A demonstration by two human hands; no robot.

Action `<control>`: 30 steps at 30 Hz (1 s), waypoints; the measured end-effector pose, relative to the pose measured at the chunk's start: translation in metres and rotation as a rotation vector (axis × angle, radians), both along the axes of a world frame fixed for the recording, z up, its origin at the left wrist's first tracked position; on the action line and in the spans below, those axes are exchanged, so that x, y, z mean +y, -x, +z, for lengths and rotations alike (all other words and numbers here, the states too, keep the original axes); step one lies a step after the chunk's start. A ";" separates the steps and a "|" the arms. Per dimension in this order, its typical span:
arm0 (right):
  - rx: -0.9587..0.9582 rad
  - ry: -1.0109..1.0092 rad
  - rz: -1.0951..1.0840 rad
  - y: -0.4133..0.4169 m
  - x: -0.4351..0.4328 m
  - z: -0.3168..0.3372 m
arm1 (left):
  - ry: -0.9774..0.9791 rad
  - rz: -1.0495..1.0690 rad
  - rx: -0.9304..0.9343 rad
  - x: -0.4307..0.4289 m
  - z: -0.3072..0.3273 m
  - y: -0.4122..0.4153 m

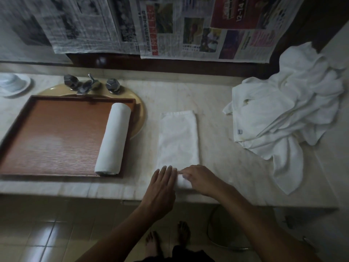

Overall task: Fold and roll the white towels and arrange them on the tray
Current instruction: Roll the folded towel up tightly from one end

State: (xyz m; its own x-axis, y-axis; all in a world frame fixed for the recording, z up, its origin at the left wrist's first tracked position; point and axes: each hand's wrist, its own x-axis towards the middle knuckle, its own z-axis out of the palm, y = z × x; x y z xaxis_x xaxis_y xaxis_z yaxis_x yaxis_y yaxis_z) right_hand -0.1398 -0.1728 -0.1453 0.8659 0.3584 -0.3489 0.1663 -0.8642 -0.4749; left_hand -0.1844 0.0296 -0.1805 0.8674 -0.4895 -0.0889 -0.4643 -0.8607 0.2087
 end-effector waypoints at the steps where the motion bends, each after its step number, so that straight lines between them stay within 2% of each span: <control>1: -0.062 -0.024 -0.037 -0.007 0.001 0.001 | 0.003 -0.001 0.010 -0.003 0.002 -0.002; 3: -0.153 -0.104 -0.108 -0.028 0.011 0.001 | -0.006 -0.013 0.023 -0.004 0.005 -0.006; 4: -0.166 -0.100 -0.071 -0.042 0.018 0.000 | -0.012 -0.021 0.035 -0.003 0.006 -0.007; 7: -0.130 0.169 0.191 -0.086 0.040 -0.022 | 0.026 -0.015 0.051 -0.001 0.002 -0.006; 9: -0.135 0.281 0.250 -0.114 0.048 -0.039 | 0.061 0.008 0.059 -0.003 -0.001 -0.006; 14: -0.216 0.256 0.179 -0.173 0.058 -0.056 | 0.100 0.041 0.074 -0.007 -0.002 -0.010; 16: -0.183 0.253 0.172 -0.194 0.065 -0.057 | 0.106 0.055 0.086 -0.005 -0.003 -0.014; 18: -0.170 0.257 0.149 -0.201 0.069 -0.052 | 0.101 0.063 0.111 -0.006 0.000 -0.017; 20: -0.243 0.235 0.065 -0.190 0.067 -0.048 | 0.100 0.066 0.138 -0.006 0.003 -0.021; 22: -0.311 0.236 -0.045 -0.173 0.055 -0.052 | 0.123 0.074 0.162 -0.006 0.005 -0.025; 24: -0.294 0.266 -0.136 -0.169 0.035 -0.062 | 0.139 0.066 0.163 -0.004 0.003 -0.028; 30: -0.286 0.359 -0.175 -0.233 -0.001 -0.059 | 0.159 0.076 0.146 -0.006 -0.007 -0.031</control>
State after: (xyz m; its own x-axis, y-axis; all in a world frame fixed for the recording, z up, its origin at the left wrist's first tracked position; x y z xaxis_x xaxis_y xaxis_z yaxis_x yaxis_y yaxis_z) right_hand 0.0927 -0.1736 -0.2043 0.9815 0.0998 -0.1632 0.0845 -0.9915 -0.0985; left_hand -0.1538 0.0235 -0.1872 0.8859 -0.4411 -0.1435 -0.3542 -0.8429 0.4050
